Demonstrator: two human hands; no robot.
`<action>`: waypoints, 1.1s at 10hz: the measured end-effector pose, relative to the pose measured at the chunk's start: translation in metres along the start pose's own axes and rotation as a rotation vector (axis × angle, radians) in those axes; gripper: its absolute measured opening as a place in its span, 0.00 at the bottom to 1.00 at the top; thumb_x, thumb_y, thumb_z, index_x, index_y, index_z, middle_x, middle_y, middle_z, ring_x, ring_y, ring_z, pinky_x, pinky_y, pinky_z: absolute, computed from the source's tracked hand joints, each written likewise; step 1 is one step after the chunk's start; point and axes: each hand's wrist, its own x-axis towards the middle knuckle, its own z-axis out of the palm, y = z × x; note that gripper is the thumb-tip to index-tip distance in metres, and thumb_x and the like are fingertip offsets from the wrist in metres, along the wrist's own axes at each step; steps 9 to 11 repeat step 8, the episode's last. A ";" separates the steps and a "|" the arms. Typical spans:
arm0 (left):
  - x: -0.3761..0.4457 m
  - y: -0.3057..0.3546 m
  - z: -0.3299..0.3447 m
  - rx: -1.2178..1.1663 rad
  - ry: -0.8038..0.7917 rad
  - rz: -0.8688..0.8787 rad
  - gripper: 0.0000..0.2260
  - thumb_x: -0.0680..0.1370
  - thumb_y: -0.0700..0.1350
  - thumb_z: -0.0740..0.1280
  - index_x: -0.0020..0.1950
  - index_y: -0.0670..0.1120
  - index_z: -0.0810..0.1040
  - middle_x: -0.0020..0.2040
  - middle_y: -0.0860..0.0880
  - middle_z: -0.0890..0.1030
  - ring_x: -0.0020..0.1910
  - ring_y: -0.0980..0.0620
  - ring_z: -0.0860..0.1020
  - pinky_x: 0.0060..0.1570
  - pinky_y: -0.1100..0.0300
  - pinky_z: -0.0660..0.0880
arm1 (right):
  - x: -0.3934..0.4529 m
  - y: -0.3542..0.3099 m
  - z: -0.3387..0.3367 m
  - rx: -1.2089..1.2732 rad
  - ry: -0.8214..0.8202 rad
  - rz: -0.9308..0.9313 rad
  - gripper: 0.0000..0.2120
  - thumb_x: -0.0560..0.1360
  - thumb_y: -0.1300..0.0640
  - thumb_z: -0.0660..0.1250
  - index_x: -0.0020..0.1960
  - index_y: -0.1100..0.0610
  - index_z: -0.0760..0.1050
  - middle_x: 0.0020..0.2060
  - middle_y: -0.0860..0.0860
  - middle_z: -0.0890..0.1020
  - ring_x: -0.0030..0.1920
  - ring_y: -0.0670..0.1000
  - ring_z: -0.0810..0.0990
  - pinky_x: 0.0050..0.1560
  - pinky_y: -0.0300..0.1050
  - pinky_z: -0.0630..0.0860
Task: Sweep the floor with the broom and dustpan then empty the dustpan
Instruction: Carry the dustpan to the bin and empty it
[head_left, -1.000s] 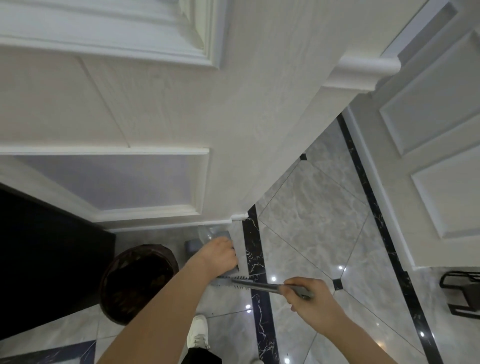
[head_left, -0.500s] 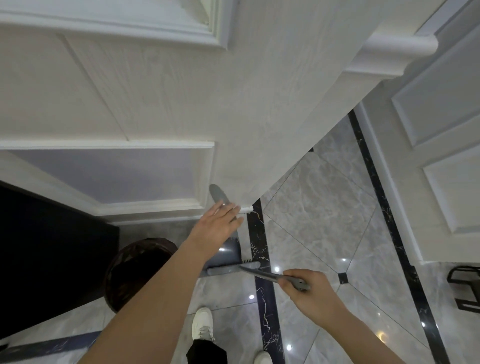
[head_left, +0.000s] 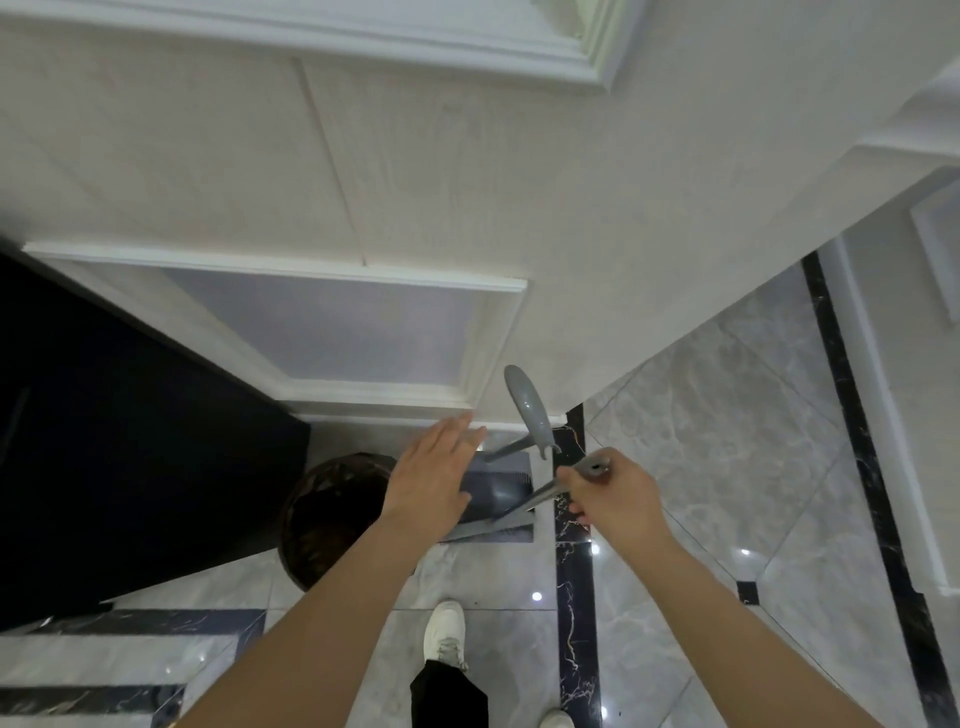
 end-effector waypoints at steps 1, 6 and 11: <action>0.004 0.011 -0.005 -0.077 0.013 0.036 0.35 0.76 0.46 0.69 0.77 0.53 0.52 0.79 0.54 0.48 0.78 0.52 0.49 0.76 0.55 0.51 | 0.010 -0.008 -0.001 0.031 0.014 -0.020 0.07 0.73 0.51 0.70 0.42 0.53 0.77 0.37 0.53 0.83 0.40 0.54 0.83 0.49 0.52 0.81; 0.024 0.063 -0.017 0.032 0.259 0.467 0.47 0.60 0.39 0.78 0.74 0.48 0.59 0.73 0.48 0.69 0.63 0.50 0.76 0.60 0.57 0.74 | 0.007 -0.002 -0.004 0.008 -0.185 -0.057 0.18 0.75 0.69 0.60 0.62 0.56 0.72 0.44 0.49 0.80 0.46 0.47 0.79 0.48 0.39 0.75; 0.020 0.081 -0.027 0.211 0.135 0.396 0.44 0.69 0.40 0.73 0.77 0.48 0.49 0.77 0.46 0.59 0.72 0.47 0.66 0.70 0.51 0.65 | -0.004 0.007 -0.025 0.202 -0.161 0.088 0.29 0.75 0.69 0.64 0.74 0.58 0.61 0.52 0.53 0.78 0.49 0.52 0.78 0.50 0.45 0.75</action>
